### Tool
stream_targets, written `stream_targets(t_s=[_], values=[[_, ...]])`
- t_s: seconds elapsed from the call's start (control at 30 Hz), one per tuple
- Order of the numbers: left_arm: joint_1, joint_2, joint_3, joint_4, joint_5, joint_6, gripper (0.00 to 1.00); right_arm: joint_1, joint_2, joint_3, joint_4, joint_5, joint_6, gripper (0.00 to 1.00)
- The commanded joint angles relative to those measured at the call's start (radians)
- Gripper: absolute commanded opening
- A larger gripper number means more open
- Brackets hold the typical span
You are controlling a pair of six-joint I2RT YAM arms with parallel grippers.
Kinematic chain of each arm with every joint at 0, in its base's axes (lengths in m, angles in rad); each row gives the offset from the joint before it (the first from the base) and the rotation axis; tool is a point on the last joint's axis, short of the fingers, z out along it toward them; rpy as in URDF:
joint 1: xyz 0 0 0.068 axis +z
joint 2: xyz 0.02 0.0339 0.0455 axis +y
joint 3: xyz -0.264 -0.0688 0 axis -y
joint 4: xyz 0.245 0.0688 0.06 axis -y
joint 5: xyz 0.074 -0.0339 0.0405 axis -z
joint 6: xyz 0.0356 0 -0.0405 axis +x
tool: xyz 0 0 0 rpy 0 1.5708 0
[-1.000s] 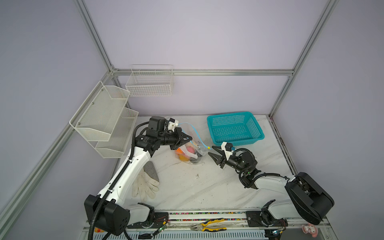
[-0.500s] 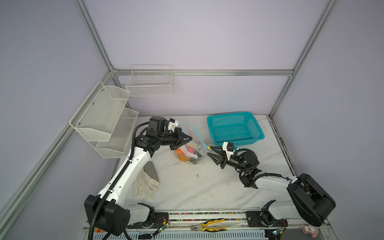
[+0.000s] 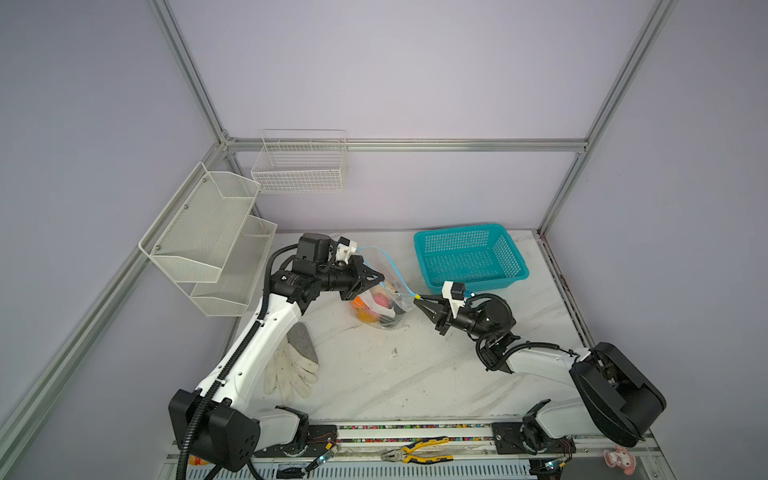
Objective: Place the food in the zip-top bag and seal the zipper
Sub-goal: 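Move the right gripper to the blue zipper end beside the left gripper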
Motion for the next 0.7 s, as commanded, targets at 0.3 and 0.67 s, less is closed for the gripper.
stream_targets(t_s=[0.3, 0.67], values=[[0.006, -0.043, -0.024, 0.031, 0.010, 0.003, 0.00, 0.001, -0.007, 0.013, 0.014, -0.025, -0.030, 0.06], [0.006, -0.053, -0.018, 0.024, -0.007, 0.027, 0.17, 0.001, -0.084, 0.115, -0.169, -0.041, -0.141, 0.00]])
